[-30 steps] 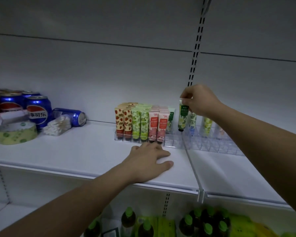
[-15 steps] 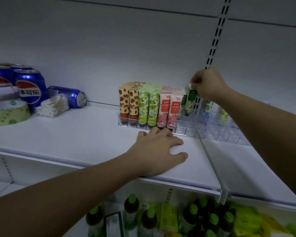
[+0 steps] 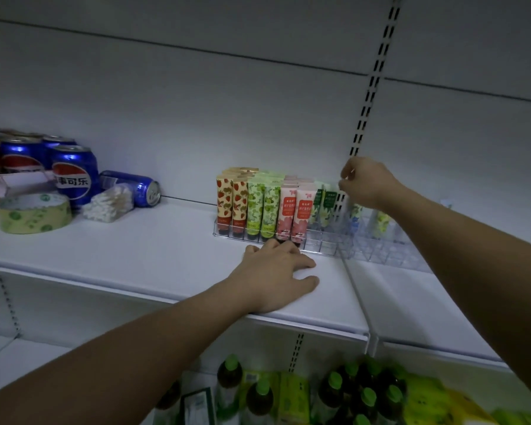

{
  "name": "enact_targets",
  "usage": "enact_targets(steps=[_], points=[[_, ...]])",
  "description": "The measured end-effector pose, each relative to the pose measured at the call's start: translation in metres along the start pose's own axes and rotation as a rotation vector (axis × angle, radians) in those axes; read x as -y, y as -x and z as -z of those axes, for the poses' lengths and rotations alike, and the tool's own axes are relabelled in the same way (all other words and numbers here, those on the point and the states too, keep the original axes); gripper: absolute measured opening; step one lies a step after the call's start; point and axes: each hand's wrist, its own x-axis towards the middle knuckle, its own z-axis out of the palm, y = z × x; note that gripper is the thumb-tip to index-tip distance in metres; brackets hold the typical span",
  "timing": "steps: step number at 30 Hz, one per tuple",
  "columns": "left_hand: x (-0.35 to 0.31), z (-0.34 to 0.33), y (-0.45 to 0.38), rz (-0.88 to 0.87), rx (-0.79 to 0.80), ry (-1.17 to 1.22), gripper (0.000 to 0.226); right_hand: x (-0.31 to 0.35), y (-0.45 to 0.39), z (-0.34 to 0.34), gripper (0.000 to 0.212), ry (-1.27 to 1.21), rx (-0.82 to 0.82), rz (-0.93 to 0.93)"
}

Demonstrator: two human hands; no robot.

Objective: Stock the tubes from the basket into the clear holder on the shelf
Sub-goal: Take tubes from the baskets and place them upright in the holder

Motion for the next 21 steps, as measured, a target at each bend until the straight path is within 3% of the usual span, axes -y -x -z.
enact_targets(steps=[5, 10, 15, 21], points=[[-0.008, 0.006, 0.008, 0.032, -0.031, -0.04, 0.044, 0.013, 0.047, 0.017, 0.02, 0.027, 0.118, 0.019], [-0.025, 0.017, 0.028, 0.119, -0.263, -0.178, 0.032, 0.036, 0.109, 0.023, 0.026, -0.029, 0.236, 0.055], [-0.043, 0.035, 0.07, 0.244, -0.339, 0.028, 0.032, 0.063, 0.167, 0.036, 0.028, -0.118, 0.313, 0.136], [-0.035, 0.012, 0.159, 0.219, -0.434, 0.121, 0.028, 0.087, 0.242, 0.005, 0.024, -0.247, 0.556, 0.124]])
